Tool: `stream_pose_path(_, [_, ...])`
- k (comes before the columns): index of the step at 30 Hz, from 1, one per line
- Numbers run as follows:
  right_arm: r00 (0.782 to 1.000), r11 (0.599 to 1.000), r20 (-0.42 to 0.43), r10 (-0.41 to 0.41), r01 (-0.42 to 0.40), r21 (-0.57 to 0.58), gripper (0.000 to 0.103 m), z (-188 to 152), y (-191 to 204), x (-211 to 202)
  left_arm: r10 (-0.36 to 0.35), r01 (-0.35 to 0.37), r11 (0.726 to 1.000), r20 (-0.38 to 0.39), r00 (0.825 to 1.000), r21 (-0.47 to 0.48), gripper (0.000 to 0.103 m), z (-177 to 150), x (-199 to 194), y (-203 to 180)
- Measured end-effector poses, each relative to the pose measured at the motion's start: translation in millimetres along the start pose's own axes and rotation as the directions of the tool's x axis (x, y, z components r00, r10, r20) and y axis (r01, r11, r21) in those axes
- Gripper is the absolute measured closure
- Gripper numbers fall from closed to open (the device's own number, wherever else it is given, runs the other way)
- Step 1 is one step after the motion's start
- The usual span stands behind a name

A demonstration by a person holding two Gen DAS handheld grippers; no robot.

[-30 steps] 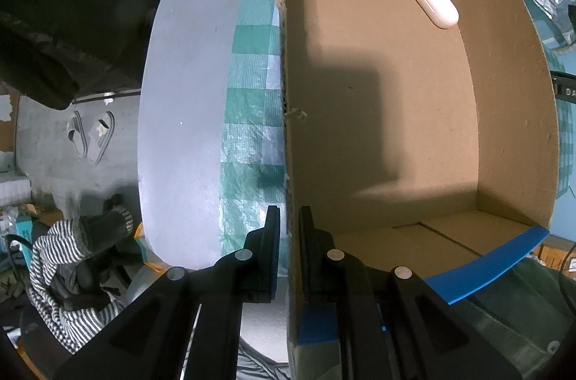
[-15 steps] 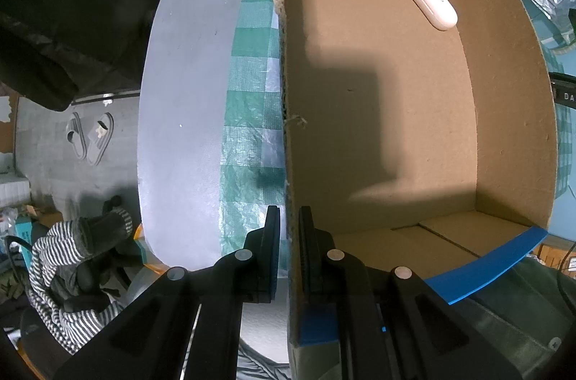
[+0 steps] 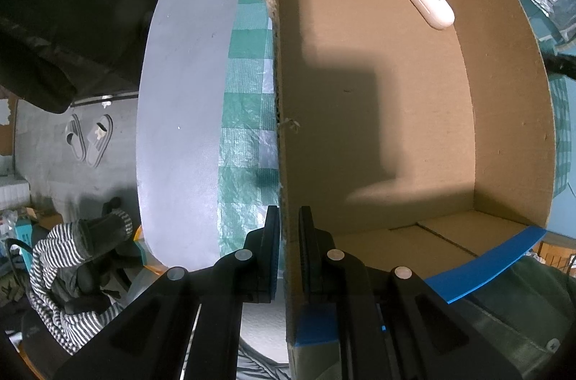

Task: Organize rigid objects
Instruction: 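Carry the green tin into the box beside the white case, release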

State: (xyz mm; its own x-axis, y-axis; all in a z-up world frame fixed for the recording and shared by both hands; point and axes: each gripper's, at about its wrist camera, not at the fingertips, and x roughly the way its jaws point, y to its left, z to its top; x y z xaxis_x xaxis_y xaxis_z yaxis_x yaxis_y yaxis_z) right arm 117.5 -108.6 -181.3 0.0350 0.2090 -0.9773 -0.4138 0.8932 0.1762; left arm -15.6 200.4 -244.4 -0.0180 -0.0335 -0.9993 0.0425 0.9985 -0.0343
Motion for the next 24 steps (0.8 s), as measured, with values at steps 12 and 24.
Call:
stream_pose_path(12, [0.998,0.998,0.052,0.036,-0.033,-0.057,0.059,35,19,-38,0.001,-0.001,1.000,0.000,1.000,0.003,0.093,2,-1,-2])
stream_pose_path(24, [0.996,0.986,0.087,0.032,-0.017,-0.168,0.059,88,55,-42,0.008,-0.008,1.000,0.000,1.000,0.008,0.093,1,-3,-7])
